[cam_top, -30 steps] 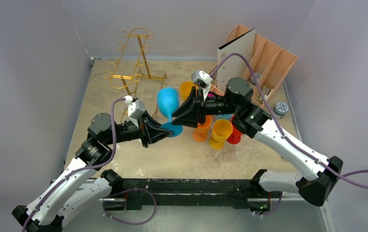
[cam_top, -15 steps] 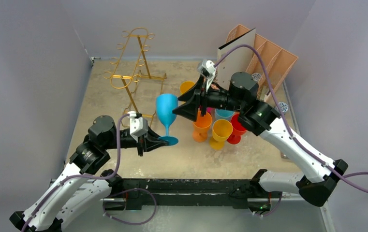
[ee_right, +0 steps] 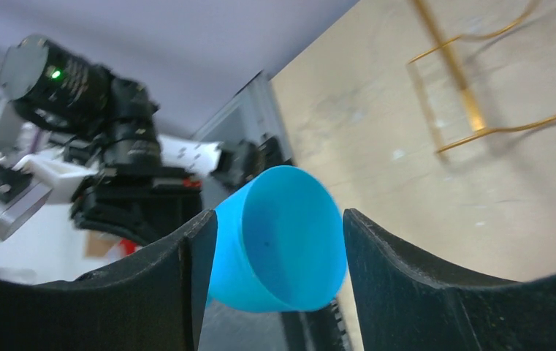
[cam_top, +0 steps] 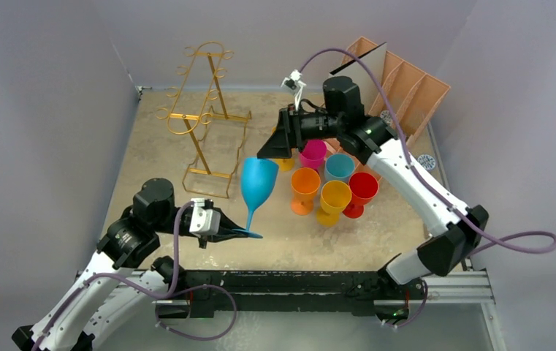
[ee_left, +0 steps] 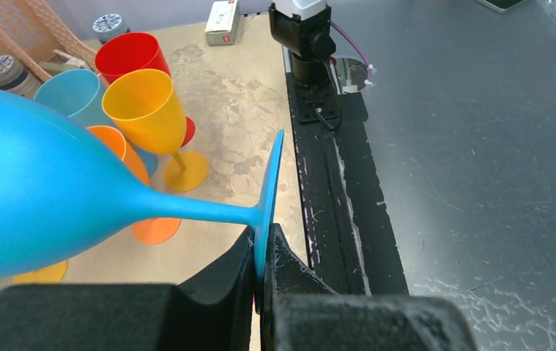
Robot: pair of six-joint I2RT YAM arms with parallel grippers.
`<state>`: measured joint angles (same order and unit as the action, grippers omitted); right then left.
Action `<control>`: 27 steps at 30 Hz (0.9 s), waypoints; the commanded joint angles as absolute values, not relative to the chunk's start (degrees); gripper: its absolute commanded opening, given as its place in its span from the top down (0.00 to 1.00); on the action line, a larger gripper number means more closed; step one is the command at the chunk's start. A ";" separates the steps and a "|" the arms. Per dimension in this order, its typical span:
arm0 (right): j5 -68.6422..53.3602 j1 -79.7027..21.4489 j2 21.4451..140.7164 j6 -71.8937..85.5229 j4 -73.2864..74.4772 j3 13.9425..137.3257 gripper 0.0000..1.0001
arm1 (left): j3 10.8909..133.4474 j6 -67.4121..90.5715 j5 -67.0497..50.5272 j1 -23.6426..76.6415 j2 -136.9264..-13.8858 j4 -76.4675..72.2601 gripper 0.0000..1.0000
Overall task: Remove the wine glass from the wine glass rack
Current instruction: Place the wine glass at the center of the board.
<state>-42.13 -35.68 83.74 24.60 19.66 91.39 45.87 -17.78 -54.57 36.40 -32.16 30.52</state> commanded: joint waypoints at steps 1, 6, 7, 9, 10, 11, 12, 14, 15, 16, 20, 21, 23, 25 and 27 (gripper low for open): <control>-60.83 -36.04 85.83 30.97 18.40 94.37 0.35 | 48.86 -22.61 -58.64 36.44 -33.48 31.98 1.00; -67.23 -36.16 87.23 33.84 17.87 93.96 0.42 | 48.95 -22.76 -57.24 36.40 -32.91 31.73 1.00; -68.04 -36.11 87.35 33.84 18.52 93.96 0.43 | 48.95 -22.71 -56.93 36.41 -32.81 31.81 1.00; -69.64 -36.12 87.45 33.83 19.45 93.80 0.49 | 48.95 -22.74 -56.63 36.40 -32.68 32.01 1.00; -70.66 -36.12 87.53 33.84 19.60 93.65 0.52 | 48.95 -22.73 -56.53 36.39 -32.63 31.99 1.00; -71.53 -36.12 87.54 33.84 19.91 93.52 0.55 | 48.83 -22.63 -56.48 36.41 -32.65 31.87 1.00; -72.16 -36.12 87.47 33.79 20.14 93.40 0.60 | 48.80 -22.55 -56.39 36.43 -32.61 31.76 1.00; -71.94 -36.12 87.09 33.23 20.82 93.05 0.70 | 48.78 -22.02 -56.21 36.40 -32.77 31.33 1.00; -71.73 -36.12 86.88 32.89 20.91 92.85 0.76 | 48.63 -21.44 -55.98 36.41 -32.81 30.78 1.00; -71.57 -36.12 86.70 32.67 20.92 92.70 0.84 | 48.44 -20.73 -55.73 36.39 -32.79 30.07 1.00; -66.62 -36.12 85.18 29.07 22.89 92.48 1.00 | 47.78 -16.93 -52.44 36.46 -32.26 27.51 0.86; -65.03 -36.12 84.90 27.87 23.99 92.84 1.00 | 47.58 -16.17 -51.45 36.41 -31.94 27.63 0.77; -62.29 -36.12 84.62 26.28 25.25 93.36 1.00 | 47.40 -15.01 -49.14 36.45 -30.90 28.77 0.59; -58.59 -36.12 84.34 24.94 26.07 93.55 1.00 | 48.25 -13.26 -45.83 36.43 -29.87 30.71 0.38; -54.33 -36.12 84.16 22.82 27.90 93.80 1.00 | 49.81 -12.44 -42.75 36.45 -29.16 34.15 0.28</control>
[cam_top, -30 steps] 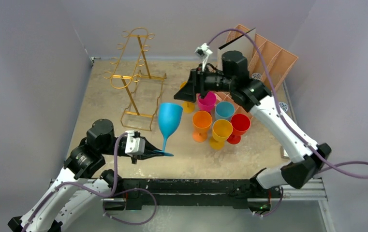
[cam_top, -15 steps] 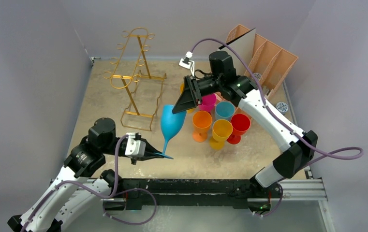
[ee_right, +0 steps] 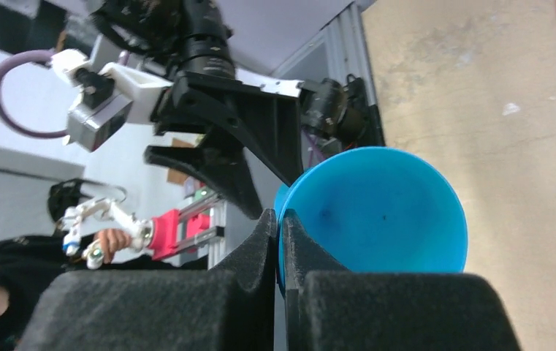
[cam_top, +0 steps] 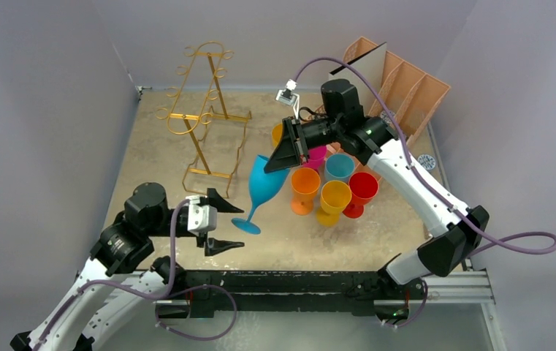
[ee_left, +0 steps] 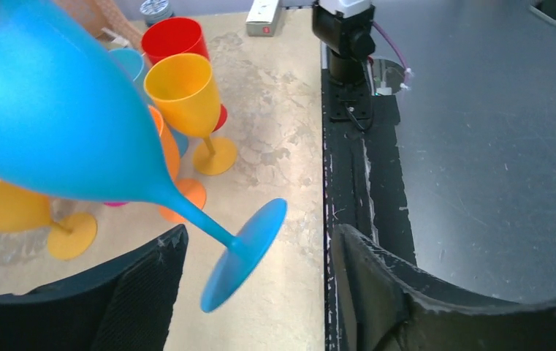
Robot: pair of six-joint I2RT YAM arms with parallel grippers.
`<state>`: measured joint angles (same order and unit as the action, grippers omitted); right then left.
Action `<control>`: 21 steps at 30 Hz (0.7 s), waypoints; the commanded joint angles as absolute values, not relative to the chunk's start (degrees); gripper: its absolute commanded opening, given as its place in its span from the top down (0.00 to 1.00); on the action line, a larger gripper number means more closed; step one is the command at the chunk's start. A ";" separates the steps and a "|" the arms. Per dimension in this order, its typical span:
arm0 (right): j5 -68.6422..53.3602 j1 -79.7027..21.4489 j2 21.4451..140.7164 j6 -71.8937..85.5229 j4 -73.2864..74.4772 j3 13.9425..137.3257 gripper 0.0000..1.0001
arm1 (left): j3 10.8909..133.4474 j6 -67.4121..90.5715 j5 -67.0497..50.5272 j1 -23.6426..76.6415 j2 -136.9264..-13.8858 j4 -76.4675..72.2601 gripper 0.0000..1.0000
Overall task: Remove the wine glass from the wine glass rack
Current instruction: Place the wine glass at the center of the board.
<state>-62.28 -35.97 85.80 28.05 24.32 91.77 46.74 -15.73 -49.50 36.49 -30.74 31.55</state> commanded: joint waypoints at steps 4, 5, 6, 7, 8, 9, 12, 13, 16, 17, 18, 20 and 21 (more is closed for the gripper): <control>-44.54 -37.05 84.46 18.86 30.70 93.92 1.00 | 52.90 -11.11 -35.57 36.39 -27.89 41.34 0.21; -41.50 -38.61 84.51 16.39 31.73 93.85 1.00 | 53.92 -10.09 -31.99 36.44 -27.79 43.00 0.20; -37.74 -40.17 84.47 13.20 32.45 93.63 1.00 | 54.73 -8.94 -29.14 36.46 -27.85 44.49 0.19; -31.89 -42.24 84.36 10.58 32.22 92.64 1.00 | 55.43 -7.52 -26.46 36.44 -27.90 45.54 0.18; -28.21 -44.14 84.24 7.75 31.68 91.57 1.00 | 55.92 -5.72 -23.31 36.47 -28.08 45.87 0.18; -24.78 -45.90 84.33 5.25 29.98 89.91 1.00 | 56.22 -3.43 -20.33 36.47 -28.17 45.83 0.17; -15.02 -47.69 84.77 3.95 21.65 83.88 1.00 | 56.28 1.06 -16.35 36.41 -29.20 44.65 0.15; -11.30 -47.90 85.00 4.03 18.38 82.14 1.00 | 56.05 2.47 -15.84 36.39 -29.59 44.18 0.15; -3.16 -48.32 86.59 2.12 13.21 77.43 1.00 | 55.41 6.91 -14.70 36.47 -31.01 42.93 0.14; -2.49 -48.34 87.40 1.81 12.40 76.61 1.00 | 54.99 8.42 -14.08 36.45 -31.31 42.44 0.13; -2.79 -48.36 88.18 1.79 11.56 75.90 1.00 | 54.63 10.07 -12.86 36.44 -31.41 42.27 0.13; -3.98 -48.41 89.76 2.77 8.81 74.22 1.00 | 54.29 12.06 -11.06 36.41 -31.53 42.28 0.12; -4.33 -48.57 90.41 2.88 7.78 73.62 1.00 | 54.21 12.38 -10.25 36.46 -31.33 42.28 0.12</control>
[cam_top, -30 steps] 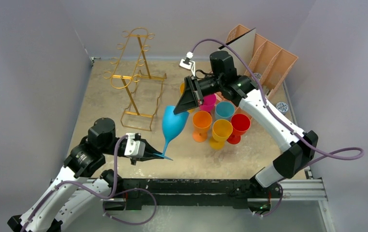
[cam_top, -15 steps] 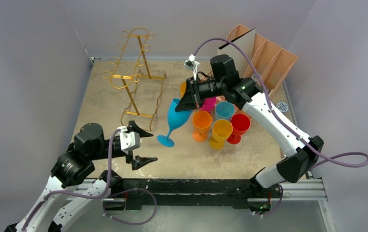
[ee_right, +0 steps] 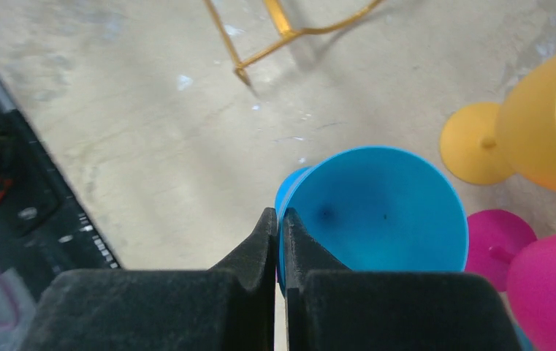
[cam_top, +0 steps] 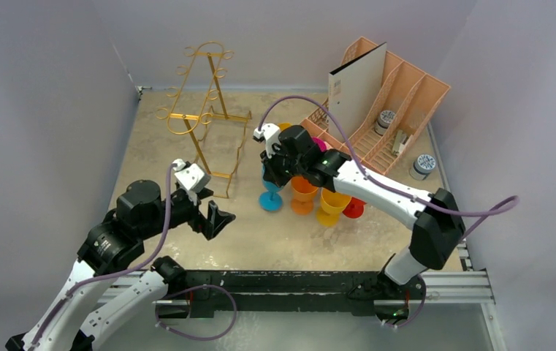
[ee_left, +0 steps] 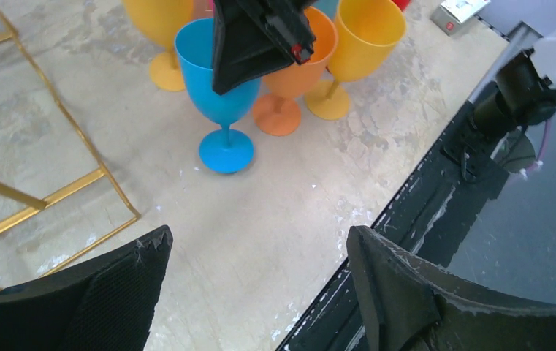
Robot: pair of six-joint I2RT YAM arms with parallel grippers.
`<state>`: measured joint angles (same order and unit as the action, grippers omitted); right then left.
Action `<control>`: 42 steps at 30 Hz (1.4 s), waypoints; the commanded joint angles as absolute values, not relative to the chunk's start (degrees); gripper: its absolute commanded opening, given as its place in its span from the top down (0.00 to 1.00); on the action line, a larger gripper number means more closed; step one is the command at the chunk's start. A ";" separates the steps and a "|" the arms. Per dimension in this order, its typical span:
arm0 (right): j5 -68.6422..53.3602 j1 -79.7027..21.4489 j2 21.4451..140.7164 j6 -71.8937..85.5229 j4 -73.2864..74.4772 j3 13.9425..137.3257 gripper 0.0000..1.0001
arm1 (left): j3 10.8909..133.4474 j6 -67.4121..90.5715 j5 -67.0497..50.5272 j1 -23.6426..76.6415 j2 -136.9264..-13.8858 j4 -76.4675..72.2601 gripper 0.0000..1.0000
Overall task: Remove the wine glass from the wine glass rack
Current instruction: Place the wine glass at the center of the board, then reset both arms
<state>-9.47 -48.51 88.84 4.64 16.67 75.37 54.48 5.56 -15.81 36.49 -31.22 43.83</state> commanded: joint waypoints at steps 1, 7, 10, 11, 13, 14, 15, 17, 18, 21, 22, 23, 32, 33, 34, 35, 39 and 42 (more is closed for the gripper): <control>-4.17 -48.73 91.04 2.65 7.06 73.23 1.00 | 54.15 12.80 -9.25 36.43 -30.99 42.20 0.12; 2.32 -50.79 93.40 -3.22 6.95 73.40 1.00 | 54.91 13.25 -0.97 36.39 -28.02 43.61 0.10; 3.29 -51.28 93.60 -4.39 7.85 73.76 0.97 | 55.34 13.75 3.11 36.40 -27.12 44.75 0.09; 3.02 -51.31 93.48 -4.35 8.57 73.93 0.93 | 55.49 14.43 5.01 36.41 -27.05 45.56 0.09; 2.20 -51.32 92.94 -4.31 9.75 74.44 0.75 | 56.12 16.39 10.65 36.39 -27.41 47.82 0.08; 1.90 -51.33 92.52 -4.26 10.60 74.89 0.64 | 56.50 17.74 13.91 36.39 -27.65 49.29 0.08; 1.79 -51.36 92.00 -4.15 11.30 75.48 0.57 | 56.73 18.76 17.04 36.41 -27.94 50.66 0.08; 1.25 -51.33 90.39 -3.84 12.61 76.78 0.50 | 56.95 20.60 21.90 36.39 -28.19 52.65 0.06; 0.73 -51.33 89.40 -3.58 12.99 77.26 0.46 | 57.03 21.32 24.29 36.40 -28.10 53.34 0.06; 0.09 -51.33 85.59 -2.35 14.26 78.52 0.38 | 57.28 23.93 30.43 36.42 -28.20 55.97 0.04; -0.53 -51.33 84.11 -1.18 15.43 78.95 0.36 | 57.35 24.22 31.89 36.39 -28.29 56.54 0.03; -0.35 -51.32 82.75 -0.48 16.38 79.23 0.33 | 57.19 24.10 32.99 36.39 -28.37 56.70 0.02; 11.30 -44.58 71.17 2.73 26.58 80.89 0.18 | 59.73 13.50 39.01 36.43 -34.30 51.22 0.00; 10.43 -42.18 70.07 4.46 28.02 81.13 0.18 | 60.24 12.30 40.55 36.39 -35.00 50.79 0.00; 9.58 -39.78 68.95 5.60 29.02 80.99 0.18 | 60.77 11.40 41.58 36.39 -35.54 50.25 0.00; 9.66 -38.06 67.71 5.98 29.49 80.65 0.18 | 61.34 10.08 41.69 36.39 -35.90 49.27 0.00; 9.00 -30.82 64.74 7.01 31.73 80.13 0.15 | 64.33 7.93 40.62 36.23 -40.04 47.21 0.00; 6.12 -25.75 64.94 8.56 34.33 81.27 0.14 | 66.35 7.03 37.07 33.19 -43.85 45.56 0.00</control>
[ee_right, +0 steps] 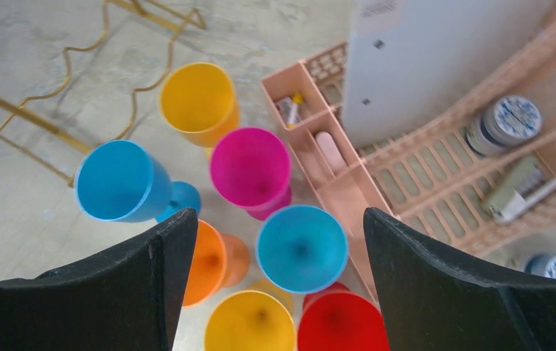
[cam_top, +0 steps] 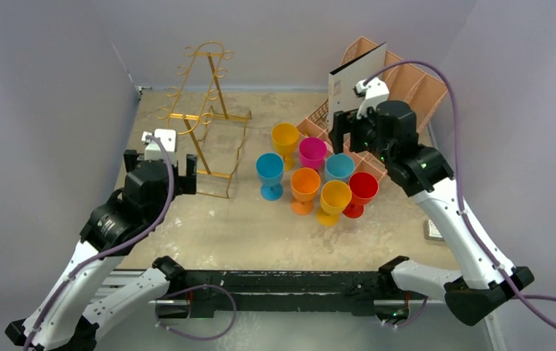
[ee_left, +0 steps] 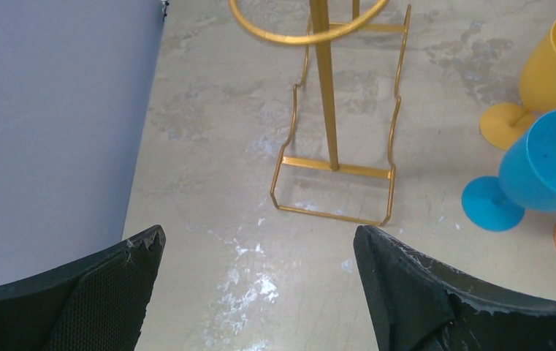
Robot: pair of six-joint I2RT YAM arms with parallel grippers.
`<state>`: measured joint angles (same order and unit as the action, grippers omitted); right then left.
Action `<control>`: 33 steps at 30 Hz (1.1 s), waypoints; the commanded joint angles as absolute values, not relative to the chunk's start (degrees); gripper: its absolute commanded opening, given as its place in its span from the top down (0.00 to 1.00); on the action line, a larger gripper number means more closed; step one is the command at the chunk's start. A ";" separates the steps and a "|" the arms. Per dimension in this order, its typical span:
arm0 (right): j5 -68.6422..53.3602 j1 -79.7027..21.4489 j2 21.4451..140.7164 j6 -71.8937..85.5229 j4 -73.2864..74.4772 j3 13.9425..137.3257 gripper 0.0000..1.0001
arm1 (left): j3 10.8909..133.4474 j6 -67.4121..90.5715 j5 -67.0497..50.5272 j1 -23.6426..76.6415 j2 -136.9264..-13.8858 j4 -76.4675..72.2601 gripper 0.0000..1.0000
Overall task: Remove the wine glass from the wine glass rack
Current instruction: Reset both arms
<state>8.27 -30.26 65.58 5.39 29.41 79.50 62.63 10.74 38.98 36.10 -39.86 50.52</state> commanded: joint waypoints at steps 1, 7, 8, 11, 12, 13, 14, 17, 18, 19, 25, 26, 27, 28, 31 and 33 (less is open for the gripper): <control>5.26 -24.59 64.91 9.00 34.51 81.35 0.14 | 66.88 6.57 34.36 30.65 -44.41 44.29 0.00; 2.10 -20.98 64.84 10.01 34.65 81.35 0.13 | 72.85 5.93 6.01 4.50 -50.74 42.08 0.00; 2.17 -20.55 64.86 10.08 34.86 81.38 0.13 | 73.43 6.33 2.50 1.33 -51.33 41.22 0.00; 2.27 -18.74 64.84 10.18 36.05 81.73 0.12 | 76.37 7.03 -3.18 -5.61 -53.28 40.61 0.00; 2.55 -17.85 65.05 10.19 36.86 81.95 0.11 | 78.23 6.87 -4.21 -6.83 -54.35 40.65 0.00; 2.66 -16.92 65.28 10.31 37.75 82.26 0.11 | 79.78 6.59 -5.26 -8.10 -55.56 40.90 0.00; 2.45 -15.76 65.67 10.66 38.34 82.57 0.10 | 81.94 6.53 -5.98 -9.41 -58.04 41.77 0.00; 0.89 -11.75 67.04 12.10 39.47 84.67 0.05 | 87.17 8.01 -6.16 -13.29 -63.08 42.45 0.00; 0.66 -10.41 67.83 12.62 40.18 85.94 0.02 | 88.52 8.68 -5.82 -14.09 -64.43 41.77 0.00; 0.61 -9.31 68.80 12.95 41.04 87.53 0.01 | 90.21 9.29 -5.39 -14.82 -65.86 41.59 0.00; 2.48 -6.38 74.82 13.15 47.73 99.13 0.01 | 99.05 13.62 5.01 -16.00 -72.39 45.34 0.00; 2.83 -6.36 75.06 13.17 47.99 99.75 0.01 | 97.96 14.08 7.02 -15.95 -71.74 44.61 0.00; 2.96 -6.33 75.12 13.19 48.00 99.91 0.01 | 96.37 14.47 8.67 -15.95 -70.55 43.29 0.00; 3.06 -6.33 74.96 13.26 47.92 99.74 0.01 | 94.78 14.42 9.75 -15.95 -69.29 42.13 0.00; 2.48 -6.37 73.68 13.55 47.23 98.65 0.01 | 91.76 13.73 9.63 -15.91 -67.03 39.88 0.00; 2.06 -6.35 72.92 13.86 47.04 97.97 0.01 | 92.46 14.32 9.99 -15.70 -67.44 40.70 0.00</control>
